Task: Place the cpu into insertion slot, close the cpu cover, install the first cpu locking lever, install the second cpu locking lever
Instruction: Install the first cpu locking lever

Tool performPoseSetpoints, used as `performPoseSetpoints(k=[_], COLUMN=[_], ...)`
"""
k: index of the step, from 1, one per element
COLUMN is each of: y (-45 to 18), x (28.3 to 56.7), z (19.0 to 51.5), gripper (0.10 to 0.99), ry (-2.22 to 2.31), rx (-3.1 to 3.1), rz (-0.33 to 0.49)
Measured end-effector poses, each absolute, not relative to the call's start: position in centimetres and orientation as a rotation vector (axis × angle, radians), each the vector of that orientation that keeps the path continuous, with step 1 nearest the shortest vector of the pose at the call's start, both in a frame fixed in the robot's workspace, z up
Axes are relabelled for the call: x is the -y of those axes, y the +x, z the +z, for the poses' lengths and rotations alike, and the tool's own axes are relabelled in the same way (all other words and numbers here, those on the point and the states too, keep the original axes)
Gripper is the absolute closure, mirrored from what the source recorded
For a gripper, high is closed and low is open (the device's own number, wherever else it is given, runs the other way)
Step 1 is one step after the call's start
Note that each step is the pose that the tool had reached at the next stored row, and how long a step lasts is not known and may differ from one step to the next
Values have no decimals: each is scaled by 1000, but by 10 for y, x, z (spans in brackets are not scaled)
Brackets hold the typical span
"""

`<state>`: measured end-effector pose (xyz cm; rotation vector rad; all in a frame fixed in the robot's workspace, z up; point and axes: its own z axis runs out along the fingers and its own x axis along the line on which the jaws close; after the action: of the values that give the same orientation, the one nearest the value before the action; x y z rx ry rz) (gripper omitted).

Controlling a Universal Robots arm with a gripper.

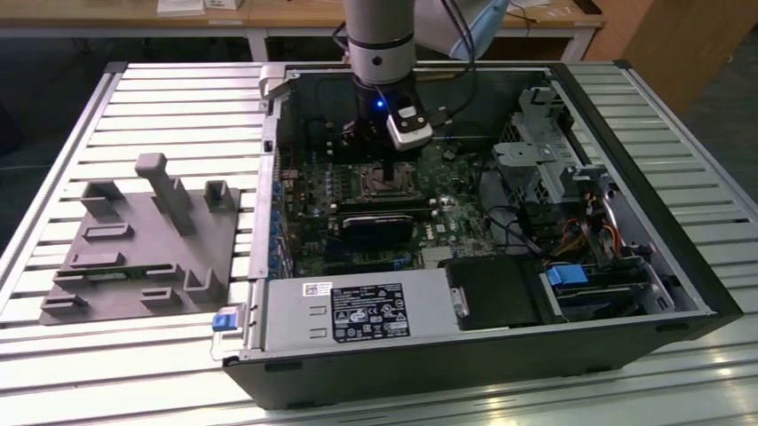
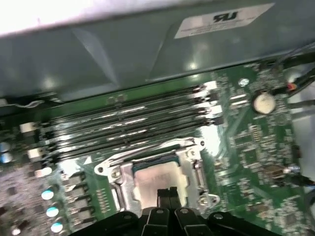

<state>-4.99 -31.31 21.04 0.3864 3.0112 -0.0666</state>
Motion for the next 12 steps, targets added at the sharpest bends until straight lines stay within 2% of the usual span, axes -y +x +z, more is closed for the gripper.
performPoseSetpoints(k=[12], y=[-48], x=[313], z=[217], gripper=[984], ry=[389], rx=[-3048], rz=[-75])
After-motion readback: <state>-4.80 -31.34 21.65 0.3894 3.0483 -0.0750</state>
